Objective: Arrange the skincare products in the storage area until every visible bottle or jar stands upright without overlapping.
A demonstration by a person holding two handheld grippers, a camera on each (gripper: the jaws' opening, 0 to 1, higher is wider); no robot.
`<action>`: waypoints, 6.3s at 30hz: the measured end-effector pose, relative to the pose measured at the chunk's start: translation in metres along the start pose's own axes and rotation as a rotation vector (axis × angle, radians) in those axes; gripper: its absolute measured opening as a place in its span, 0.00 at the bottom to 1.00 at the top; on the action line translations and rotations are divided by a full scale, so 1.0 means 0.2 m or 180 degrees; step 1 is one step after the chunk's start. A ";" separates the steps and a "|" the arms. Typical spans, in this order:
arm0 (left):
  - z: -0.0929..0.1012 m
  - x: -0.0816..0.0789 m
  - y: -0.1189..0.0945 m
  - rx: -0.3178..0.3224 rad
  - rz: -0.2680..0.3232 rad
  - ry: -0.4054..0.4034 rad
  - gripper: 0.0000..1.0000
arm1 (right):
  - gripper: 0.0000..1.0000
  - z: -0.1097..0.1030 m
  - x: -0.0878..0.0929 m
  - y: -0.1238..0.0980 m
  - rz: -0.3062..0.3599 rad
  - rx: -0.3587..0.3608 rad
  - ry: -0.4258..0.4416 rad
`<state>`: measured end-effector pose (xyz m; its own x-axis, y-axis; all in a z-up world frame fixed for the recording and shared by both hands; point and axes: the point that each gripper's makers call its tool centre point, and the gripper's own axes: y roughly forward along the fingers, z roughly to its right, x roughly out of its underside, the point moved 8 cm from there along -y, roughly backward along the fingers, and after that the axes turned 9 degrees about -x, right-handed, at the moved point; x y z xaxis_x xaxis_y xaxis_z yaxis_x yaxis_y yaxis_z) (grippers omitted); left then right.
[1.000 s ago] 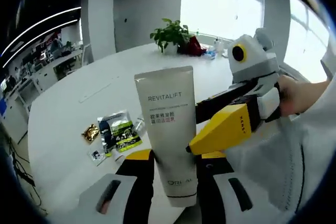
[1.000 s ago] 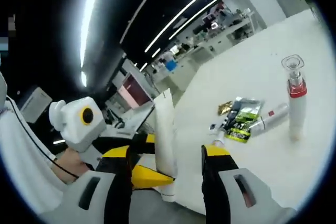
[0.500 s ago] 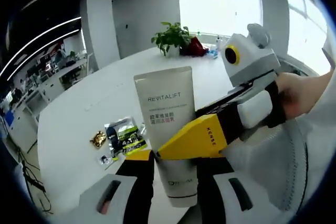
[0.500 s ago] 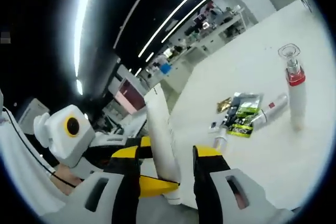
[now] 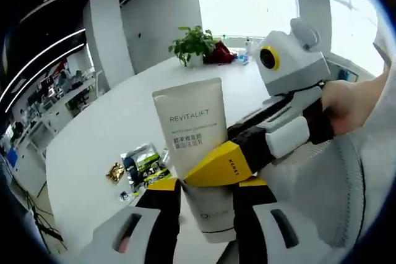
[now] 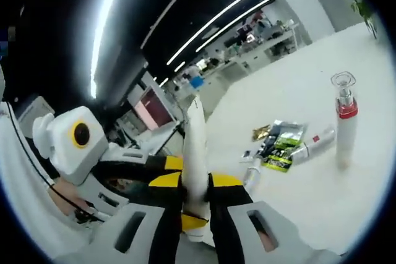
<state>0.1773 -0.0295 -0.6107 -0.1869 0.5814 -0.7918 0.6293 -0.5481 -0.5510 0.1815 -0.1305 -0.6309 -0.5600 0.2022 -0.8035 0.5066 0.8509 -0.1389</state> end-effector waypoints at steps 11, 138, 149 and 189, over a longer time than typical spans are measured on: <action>0.03 0.04 -0.02 0.0358 -0.0040 0.0423 0.37 | 0.13 0.01 0.04 -0.05 -0.0234 -0.0085 -0.0253; -0.30 -0.44 0.82 0.1019 0.0321 0.0650 0.11 | 0.86 0.38 -0.04 -0.38 -0.0809 0.1028 -0.1026; -0.34 -0.44 0.86 0.1050 0.0466 0.0596 0.12 | 0.86 0.38 -0.03 -0.38 -0.0801 0.1028 -0.1006; -0.42 -0.33 0.79 0.0919 0.0271 0.0472 0.38 | 0.86 0.38 -0.01 -0.36 -0.0931 0.1020 -0.1044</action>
<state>0.3535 -0.1036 -0.6243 -0.0176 0.5957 -0.8030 0.3943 -0.7339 -0.5531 0.1953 -0.2293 -0.6629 -0.4996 -0.2264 -0.8361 0.5634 0.6482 -0.5122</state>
